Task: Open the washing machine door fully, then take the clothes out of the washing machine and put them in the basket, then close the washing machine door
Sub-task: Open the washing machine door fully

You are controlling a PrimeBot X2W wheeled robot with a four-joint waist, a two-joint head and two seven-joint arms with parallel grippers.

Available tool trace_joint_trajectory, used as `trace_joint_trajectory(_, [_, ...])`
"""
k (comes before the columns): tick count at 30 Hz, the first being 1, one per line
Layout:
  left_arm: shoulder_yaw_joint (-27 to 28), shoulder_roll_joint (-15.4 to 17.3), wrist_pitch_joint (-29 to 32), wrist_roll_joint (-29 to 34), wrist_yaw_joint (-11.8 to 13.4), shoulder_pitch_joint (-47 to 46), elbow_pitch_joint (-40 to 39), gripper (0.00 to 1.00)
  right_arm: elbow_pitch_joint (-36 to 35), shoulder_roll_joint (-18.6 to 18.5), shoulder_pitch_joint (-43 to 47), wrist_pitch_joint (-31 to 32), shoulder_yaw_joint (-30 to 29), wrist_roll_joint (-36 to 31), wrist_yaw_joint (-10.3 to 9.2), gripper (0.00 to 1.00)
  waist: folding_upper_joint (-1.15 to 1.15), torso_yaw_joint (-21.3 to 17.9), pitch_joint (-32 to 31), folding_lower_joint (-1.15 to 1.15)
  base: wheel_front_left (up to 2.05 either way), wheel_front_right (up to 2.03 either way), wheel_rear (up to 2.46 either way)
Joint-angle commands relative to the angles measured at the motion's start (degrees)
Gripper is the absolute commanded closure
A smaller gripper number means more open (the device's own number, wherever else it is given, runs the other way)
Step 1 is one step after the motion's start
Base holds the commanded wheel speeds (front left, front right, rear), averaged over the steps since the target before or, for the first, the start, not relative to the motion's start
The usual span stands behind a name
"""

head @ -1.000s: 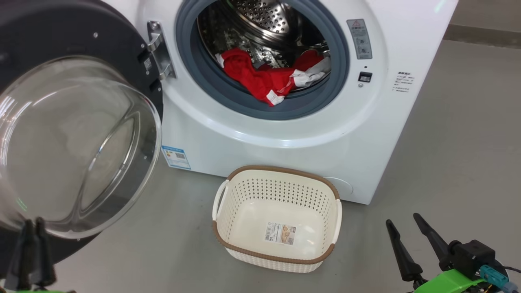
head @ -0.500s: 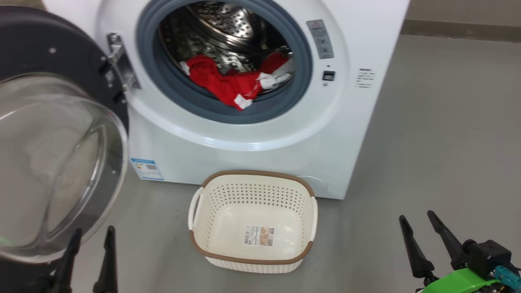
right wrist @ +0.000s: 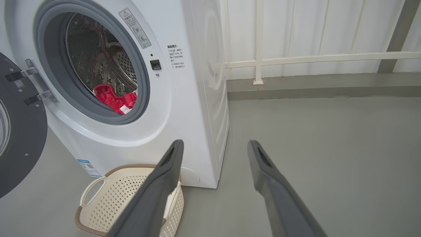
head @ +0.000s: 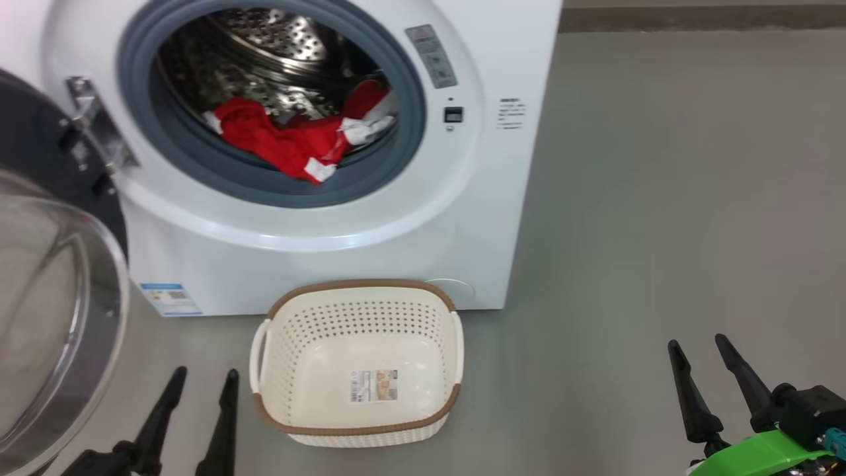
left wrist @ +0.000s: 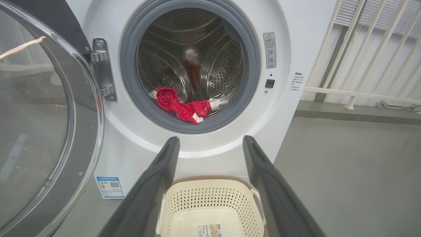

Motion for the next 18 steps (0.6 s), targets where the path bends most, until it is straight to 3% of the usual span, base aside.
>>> trace_joint_trajectory(1, [1.4, 1.4, -0.3, -0.3, 0.1, -0.9, -1.7, 0.00, -1.6, -1.1, -0.1, -0.8, 0.6, -0.1, 0.43, 0.00, 0.00, -1.7, 0.4, 0.00, 0.00, 0.00, 0.00])
trace_joint_trajectory(9, [0.6, 1.6, -0.3, -0.8, 0.1, -1.4, -1.9, 0.00, -1.9, -0.8, 0.7, -0.8, -0.7, -0.1, 0.43, 0.00, 0.00, -3.6, -0.1, 0.00, 0.00, 0.00, 0.00])
trace_joint_trajectory(18, [0.5, 2.0, -0.3, -1.0, 0.1, -1.1, -2.5, 0.00, -2.1, -0.6, 1.0, -0.8, -0.8, -0.1, 0.43, 0.00, 0.00, -3.1, -0.6, 0.00, 0.00, 0.00, 0.00])
